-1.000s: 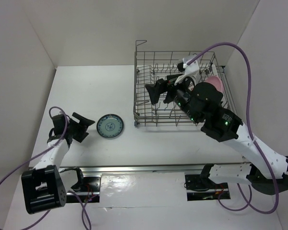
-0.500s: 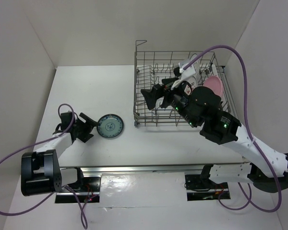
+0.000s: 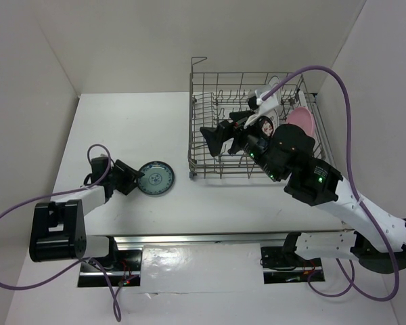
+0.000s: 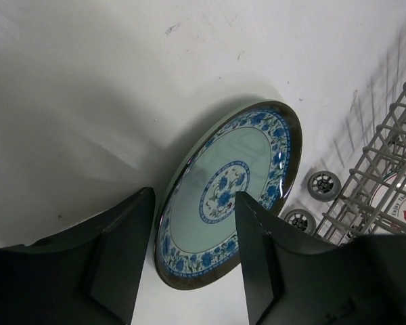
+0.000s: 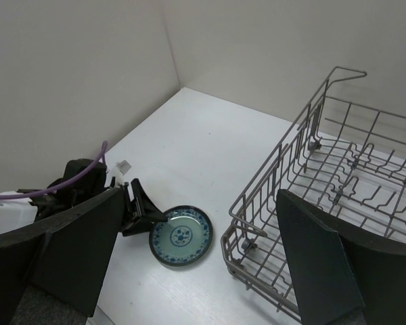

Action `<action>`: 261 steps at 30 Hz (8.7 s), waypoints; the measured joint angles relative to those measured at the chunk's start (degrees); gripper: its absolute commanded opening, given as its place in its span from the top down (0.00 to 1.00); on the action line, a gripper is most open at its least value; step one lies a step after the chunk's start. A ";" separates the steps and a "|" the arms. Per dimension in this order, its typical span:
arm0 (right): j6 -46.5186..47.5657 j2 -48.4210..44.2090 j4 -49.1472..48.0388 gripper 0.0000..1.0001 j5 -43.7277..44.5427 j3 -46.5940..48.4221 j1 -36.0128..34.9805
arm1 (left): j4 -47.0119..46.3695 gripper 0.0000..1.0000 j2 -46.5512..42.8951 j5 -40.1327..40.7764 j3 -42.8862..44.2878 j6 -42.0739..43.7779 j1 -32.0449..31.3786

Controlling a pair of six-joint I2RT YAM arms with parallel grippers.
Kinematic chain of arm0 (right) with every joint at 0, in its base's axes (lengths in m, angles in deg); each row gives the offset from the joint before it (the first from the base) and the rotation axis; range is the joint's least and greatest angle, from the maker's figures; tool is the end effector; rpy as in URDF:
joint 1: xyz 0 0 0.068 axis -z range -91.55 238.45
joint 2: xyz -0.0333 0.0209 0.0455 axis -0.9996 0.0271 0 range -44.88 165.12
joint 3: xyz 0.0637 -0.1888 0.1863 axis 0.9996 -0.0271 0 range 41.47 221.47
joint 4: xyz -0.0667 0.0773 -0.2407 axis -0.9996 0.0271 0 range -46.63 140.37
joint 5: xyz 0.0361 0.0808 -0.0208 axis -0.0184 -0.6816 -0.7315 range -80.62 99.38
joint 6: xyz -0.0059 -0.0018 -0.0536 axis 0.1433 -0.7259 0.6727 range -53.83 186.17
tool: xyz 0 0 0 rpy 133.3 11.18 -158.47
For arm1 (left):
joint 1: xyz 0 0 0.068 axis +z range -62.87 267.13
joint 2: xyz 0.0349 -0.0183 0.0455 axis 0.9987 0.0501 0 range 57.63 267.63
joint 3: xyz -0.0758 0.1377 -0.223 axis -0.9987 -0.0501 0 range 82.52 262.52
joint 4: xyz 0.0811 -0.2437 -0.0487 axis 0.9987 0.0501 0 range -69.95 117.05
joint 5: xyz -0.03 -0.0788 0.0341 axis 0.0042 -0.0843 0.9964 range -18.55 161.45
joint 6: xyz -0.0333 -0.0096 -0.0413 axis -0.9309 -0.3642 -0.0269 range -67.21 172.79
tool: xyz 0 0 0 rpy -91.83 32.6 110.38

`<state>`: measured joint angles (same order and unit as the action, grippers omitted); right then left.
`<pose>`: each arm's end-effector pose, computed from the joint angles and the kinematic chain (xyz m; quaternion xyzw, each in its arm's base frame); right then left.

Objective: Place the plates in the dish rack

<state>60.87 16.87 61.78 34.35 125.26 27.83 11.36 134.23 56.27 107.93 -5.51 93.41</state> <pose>0.1141 0.1719 0.5003 -0.1706 0.6651 0.2631 0.6778 0.2386 0.0169 0.1438 -0.4398 0.7954 -0.2837 0.3058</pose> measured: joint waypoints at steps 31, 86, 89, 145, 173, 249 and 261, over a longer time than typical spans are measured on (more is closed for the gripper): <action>0.24 0.09 -0.39 0.00 -0.50 -0.02 0.00 | 3.10 1.00 -12.02 4.00 -1.11 0.11 -0.70; 3.63 8.63 -8.55 0.00 -30.60 -1.25 16.79 | -12.04 1.00 -35.87 -25.44 10.21 11.43 -2.69; 3.19 10.47 -8.24 0.00 -33.62 0.44 16.41 | -11.85 1.00 -35.87 -25.22 10.21 11.43 -2.69; 3.96 19.04 -1.60 1.00 0.52 17.55 25.31 | -5.97 0.00 -35.89 -19.10 10.05 10.62 -2.84; 15.89 56.46 -0.83 1.00 21.64 35.78 39.54 | 0.11 0.00 -33.35 -18.34 11.13 11.54 1.68; 15.26 65.33 -4.35 0.93 17.90 31.39 38.36 | -0.44 0.00 -33.29 -22.51 10.97 11.32 1.99; 15.45 66.01 -4.70 0.77 17.97 31.39 37.92 | -0.74 0.00 -33.29 -22.64 10.97 11.13 2.23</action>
<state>76.32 82.88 57.08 52.32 156.65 65.75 10.61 100.94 33.62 118.90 5.61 95.64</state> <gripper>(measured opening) 0.226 0.999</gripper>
